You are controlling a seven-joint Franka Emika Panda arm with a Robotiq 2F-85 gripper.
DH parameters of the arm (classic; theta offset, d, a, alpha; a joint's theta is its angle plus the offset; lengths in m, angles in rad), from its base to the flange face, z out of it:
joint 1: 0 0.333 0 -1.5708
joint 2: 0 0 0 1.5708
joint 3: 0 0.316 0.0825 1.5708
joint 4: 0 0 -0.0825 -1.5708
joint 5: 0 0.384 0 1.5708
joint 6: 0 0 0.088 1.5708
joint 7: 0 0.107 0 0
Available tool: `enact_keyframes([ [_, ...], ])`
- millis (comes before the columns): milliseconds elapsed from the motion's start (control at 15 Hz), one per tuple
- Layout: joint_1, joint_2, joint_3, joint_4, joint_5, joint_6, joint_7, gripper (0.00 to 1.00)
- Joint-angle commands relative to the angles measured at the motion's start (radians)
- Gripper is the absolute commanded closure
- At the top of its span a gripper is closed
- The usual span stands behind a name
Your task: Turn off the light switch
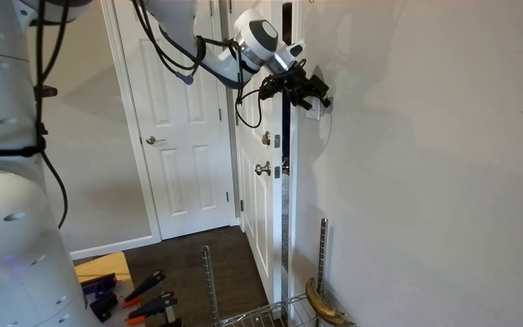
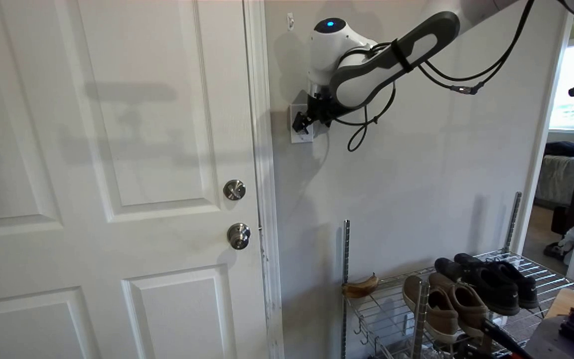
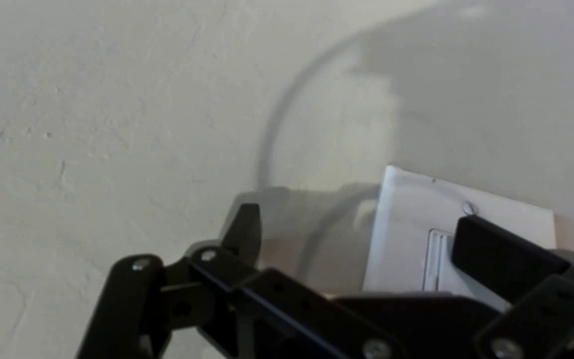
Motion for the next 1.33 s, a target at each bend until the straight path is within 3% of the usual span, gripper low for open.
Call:
enact_keyframes([
  [0, 0.004, -0.03, -0.008, -0.033, 0.009, 0.024, 0.023, 0.0],
  [267, 0.012, -0.111, 0.017, -0.108, 0.135, -0.037, -0.03, 0.0],
  [733, 0.004, -0.229, 0.042, -0.204, 0.132, -0.111, 0.012, 0.0],
  [1267, -0.025, -0.165, 0.034, -0.164, 0.119, -0.046, -0.025, 0.0],
])
